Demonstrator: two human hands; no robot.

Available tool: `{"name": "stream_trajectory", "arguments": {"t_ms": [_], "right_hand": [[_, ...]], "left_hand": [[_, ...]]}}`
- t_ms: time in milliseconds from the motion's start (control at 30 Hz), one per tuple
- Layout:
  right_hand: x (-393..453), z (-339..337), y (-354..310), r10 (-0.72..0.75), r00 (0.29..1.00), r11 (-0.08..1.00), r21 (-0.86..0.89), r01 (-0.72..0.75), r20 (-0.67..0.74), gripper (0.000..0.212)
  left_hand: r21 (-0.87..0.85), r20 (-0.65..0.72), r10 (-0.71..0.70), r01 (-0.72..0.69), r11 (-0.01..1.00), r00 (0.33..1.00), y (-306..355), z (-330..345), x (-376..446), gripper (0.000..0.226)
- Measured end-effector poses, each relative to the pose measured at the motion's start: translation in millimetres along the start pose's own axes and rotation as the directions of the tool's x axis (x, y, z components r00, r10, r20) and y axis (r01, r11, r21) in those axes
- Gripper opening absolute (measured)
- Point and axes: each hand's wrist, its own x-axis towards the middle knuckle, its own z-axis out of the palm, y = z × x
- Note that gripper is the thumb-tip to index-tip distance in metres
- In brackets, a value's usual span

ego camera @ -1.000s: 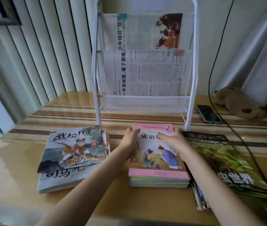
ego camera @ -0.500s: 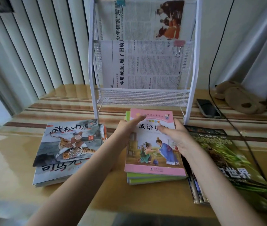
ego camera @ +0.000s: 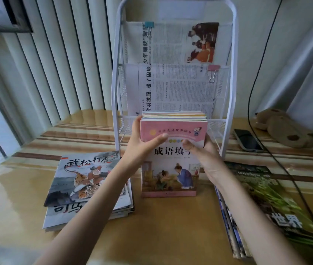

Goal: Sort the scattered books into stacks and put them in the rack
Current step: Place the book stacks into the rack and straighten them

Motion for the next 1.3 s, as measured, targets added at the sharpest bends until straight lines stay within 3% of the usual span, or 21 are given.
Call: {"name": "stream_trajectory", "arguments": {"t_ms": [67, 167, 233, 467, 567, 667, 800, 900, 1000, 1133, 1200, 1300], "right_hand": [[4, 5, 3, -0.009, 0.999, 1.0, -0.008, 0.009, -0.051, 0.105], [5, 7, 5, -0.043, 0.995, 0.999, -0.01, 0.042, -0.09, 0.099], [2, 8, 4, -0.052, 0.994, 0.999, -0.011, 0.051, -0.094, 0.09], [27, 19, -73, -0.274, 0.961, 0.962, 0.021, 0.273, 0.036, 0.041], [60, 23, -123, -0.404, 0.913, 0.915, 0.004, 0.404, 0.065, 0.041], [94, 31, -147, -0.463, 0.884, 0.884, -0.03, 0.466, 0.072, 0.057], [131, 44, -124, -0.419, 0.904, 0.899, -0.095, 0.427, 0.087, 0.087], [145, 53, -81, -0.376, 0.92, 0.905, -0.169, 0.39, 0.109, 0.075], [154, 55, -55, -0.377, 0.924, 0.908, -0.173, 0.382, 0.063, 0.07], [159, 52, -55, -0.265, 0.957, 0.944, -0.172, 0.282, 0.117, 0.08], [160, 54, -53, -0.222, 0.96, 0.934, -0.246, 0.26, 0.171, 0.078], [164, 55, -55, -0.314, 0.94, 0.868, -0.362, 0.34, 0.13, 0.086]], "left_hand": [[0.006, -0.045, -0.013, 0.013, 1.0, 0.999, -10, 7, -4, 0.091], [-0.074, -0.161, 0.017, -0.029, 0.997, 0.987, -8, 21, -4, 0.056], [-0.1, -0.205, 0.039, -0.06, 0.993, 0.978, -6, 24, 0, 0.047], [-0.012, -0.311, 0.344, -0.365, 0.931, 0.886, 51, 2, 30, 0.051], [-0.003, -0.31, 0.497, -0.523, 0.852, 0.811, 92, -16, 67, 0.057], [0.151, -0.26, 0.63, -0.613, 0.775, 0.732, 117, -38, 104, 0.06], [0.443, -0.216, 0.63, -0.5, 0.744, 0.746, 88, -67, 136, 0.054], [0.597, -0.209, 0.613, -0.397, 0.697, 0.762, 45, -80, 141, 0.061], [0.72, -0.173, 0.661, -0.364, 0.59, 0.73, 31, -84, 151, 0.087], [0.758, -0.15, 0.519, -0.239, 0.607, 0.842, 34, -82, 170, 0.097], [0.772, -0.13, 0.497, -0.227, 0.593, 0.858, 25, -83, 173, 0.097], [0.561, -0.196, 0.489, -0.312, 0.767, 0.85, 18, -86, 164, 0.096]]}}
